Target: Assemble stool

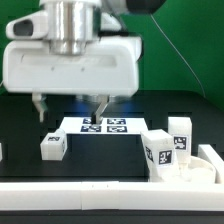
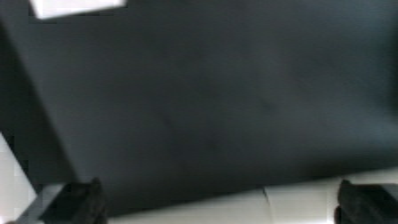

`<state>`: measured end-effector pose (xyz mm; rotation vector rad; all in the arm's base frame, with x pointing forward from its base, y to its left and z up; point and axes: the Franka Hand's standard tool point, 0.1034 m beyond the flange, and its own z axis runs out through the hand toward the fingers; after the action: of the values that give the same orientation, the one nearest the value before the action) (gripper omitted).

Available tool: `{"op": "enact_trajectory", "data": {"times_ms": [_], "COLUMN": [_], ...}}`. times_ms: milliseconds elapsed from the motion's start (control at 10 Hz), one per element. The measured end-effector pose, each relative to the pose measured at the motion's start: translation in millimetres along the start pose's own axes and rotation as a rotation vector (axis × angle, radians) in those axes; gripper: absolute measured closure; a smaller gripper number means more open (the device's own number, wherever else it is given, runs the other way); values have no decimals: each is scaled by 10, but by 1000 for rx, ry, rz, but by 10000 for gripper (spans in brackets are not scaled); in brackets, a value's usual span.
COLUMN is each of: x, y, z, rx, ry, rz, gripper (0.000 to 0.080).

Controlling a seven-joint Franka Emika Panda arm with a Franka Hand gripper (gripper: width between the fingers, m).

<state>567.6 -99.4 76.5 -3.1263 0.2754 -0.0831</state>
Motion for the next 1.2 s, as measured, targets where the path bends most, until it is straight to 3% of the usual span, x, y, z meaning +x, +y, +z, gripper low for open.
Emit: {"op": "enact_trajectory", "data": {"times_ms": [200,300,600,800,1100,1200], "x": [35,3,-58,-111,-326,-288], "y": [198,210,192,362,357,356], "z": [58,61,80,181,315,342], "rx": [31,60,83,45,50,50], "ry": [-145,-240,-451,-574,-777,-807], "rz": [-20,-7,-18,-78,-53,-56], "gripper": [150,150,150,150,150,150]}}
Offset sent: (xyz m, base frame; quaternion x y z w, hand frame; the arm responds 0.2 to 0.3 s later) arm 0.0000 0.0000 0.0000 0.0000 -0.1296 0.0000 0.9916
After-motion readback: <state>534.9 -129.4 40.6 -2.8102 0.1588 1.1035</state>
